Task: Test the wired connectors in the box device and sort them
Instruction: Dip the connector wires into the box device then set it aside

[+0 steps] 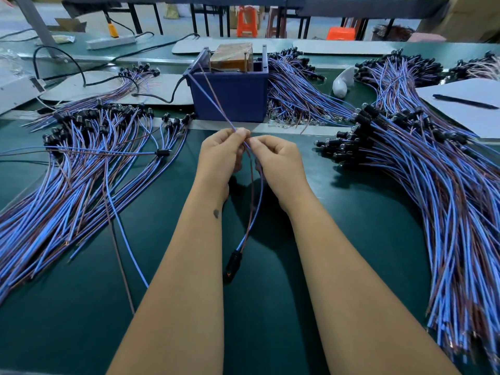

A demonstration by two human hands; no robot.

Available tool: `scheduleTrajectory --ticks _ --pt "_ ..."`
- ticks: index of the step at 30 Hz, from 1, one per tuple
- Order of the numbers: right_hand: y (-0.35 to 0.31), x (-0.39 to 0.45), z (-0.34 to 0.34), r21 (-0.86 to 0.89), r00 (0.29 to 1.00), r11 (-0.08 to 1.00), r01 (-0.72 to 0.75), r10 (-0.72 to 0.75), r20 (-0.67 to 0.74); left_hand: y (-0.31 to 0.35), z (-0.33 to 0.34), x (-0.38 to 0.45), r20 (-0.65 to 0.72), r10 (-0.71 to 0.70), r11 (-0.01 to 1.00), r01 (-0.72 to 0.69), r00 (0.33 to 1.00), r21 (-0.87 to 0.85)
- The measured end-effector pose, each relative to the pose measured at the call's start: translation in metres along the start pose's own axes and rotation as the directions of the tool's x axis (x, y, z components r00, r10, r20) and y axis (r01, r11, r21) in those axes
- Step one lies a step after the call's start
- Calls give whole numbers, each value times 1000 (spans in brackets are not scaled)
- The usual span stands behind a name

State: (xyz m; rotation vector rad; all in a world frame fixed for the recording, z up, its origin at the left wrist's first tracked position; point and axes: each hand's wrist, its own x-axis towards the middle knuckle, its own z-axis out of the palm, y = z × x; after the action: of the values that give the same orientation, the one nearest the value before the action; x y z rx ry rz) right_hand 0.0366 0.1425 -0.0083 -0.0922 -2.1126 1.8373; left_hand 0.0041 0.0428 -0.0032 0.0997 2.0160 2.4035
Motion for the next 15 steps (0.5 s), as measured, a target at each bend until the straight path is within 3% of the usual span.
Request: scheduleTrajectory --ticks 4,7,9,12,15 --pt "-1 0 -5 34 996 998 -55 52 72 10 -6 3 -32 -163 845 122 986 -521" --pt "-2 -2 -5 13 984 1000 -26 24 177 9 -13 4 -123 -204 797 92 971 -597" --pt "-6 -5 -4 144 987 990 2 -25 160 5 -12 4 -219 -173 888 56 960 -456" --pt "-9 -8 -5 293 1000 956 -9 5 15 -3 -9 3 -337 10 997 -37 941 -72" --pt "-4 -4 -8 235 980 970 -66 107 -167 -8 -6 2 -319 193 959 -110 928 260"
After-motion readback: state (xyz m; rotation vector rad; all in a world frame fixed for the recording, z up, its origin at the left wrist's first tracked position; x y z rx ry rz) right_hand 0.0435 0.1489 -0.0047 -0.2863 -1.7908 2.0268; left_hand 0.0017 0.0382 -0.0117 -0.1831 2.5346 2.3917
